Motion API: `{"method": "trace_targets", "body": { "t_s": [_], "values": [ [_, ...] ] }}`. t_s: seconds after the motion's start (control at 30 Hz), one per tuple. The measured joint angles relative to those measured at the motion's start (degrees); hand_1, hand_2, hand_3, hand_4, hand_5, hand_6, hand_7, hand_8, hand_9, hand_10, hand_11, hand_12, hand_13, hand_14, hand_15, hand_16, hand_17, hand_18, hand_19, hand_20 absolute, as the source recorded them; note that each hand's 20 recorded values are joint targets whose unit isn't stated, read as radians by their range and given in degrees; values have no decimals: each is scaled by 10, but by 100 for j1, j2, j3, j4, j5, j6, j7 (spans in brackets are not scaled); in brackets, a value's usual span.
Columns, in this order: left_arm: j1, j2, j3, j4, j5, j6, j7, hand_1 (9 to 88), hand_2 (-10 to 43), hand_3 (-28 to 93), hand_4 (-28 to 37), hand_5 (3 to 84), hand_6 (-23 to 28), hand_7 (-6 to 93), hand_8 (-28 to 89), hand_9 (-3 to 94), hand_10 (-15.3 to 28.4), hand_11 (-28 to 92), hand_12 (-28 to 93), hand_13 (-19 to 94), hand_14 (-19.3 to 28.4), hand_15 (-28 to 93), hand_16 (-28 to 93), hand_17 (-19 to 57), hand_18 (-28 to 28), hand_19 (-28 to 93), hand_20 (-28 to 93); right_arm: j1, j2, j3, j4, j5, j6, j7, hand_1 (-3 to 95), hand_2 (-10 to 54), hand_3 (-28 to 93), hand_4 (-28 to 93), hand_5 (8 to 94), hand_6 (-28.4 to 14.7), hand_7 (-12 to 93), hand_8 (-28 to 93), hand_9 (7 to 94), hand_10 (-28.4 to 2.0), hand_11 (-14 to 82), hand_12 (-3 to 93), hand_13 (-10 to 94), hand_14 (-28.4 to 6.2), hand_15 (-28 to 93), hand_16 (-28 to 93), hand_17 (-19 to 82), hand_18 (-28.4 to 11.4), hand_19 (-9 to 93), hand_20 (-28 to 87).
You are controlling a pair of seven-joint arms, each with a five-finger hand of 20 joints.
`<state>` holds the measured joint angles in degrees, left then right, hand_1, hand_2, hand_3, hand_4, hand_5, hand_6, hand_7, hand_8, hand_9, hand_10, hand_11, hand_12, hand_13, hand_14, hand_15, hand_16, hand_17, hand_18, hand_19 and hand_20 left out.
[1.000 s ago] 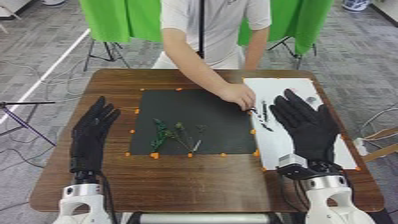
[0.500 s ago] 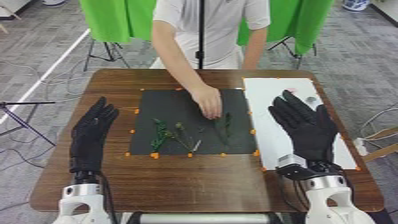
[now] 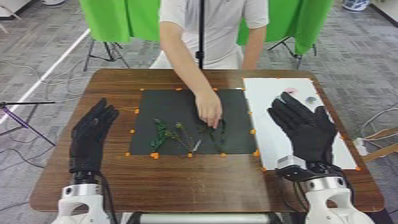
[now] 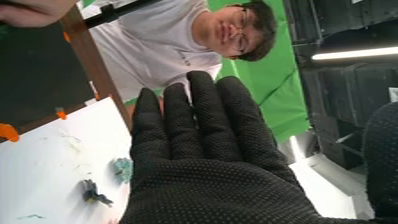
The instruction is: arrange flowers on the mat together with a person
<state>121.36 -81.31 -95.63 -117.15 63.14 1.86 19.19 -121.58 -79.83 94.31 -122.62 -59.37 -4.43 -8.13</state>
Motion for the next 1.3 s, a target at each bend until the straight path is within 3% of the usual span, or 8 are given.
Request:
{"method": "trace_targets", "body": {
  "t_s": [1.3],
  "values": [
    [-24, -29, -58, 3, 17, -178, -91, 289, -83, 653, -161, 420, 56, 56, -51, 396, 123, 133, 164, 359, 141, 103, 19, 130, 85, 32, 220, 23, 9, -115, 8, -82, 107, 55, 62, 27, 739, -196, 424, -58, 89, -88, 444, -159, 49, 101, 303, -105, 108, 55, 201, -109, 10, 270]
  ]
}}
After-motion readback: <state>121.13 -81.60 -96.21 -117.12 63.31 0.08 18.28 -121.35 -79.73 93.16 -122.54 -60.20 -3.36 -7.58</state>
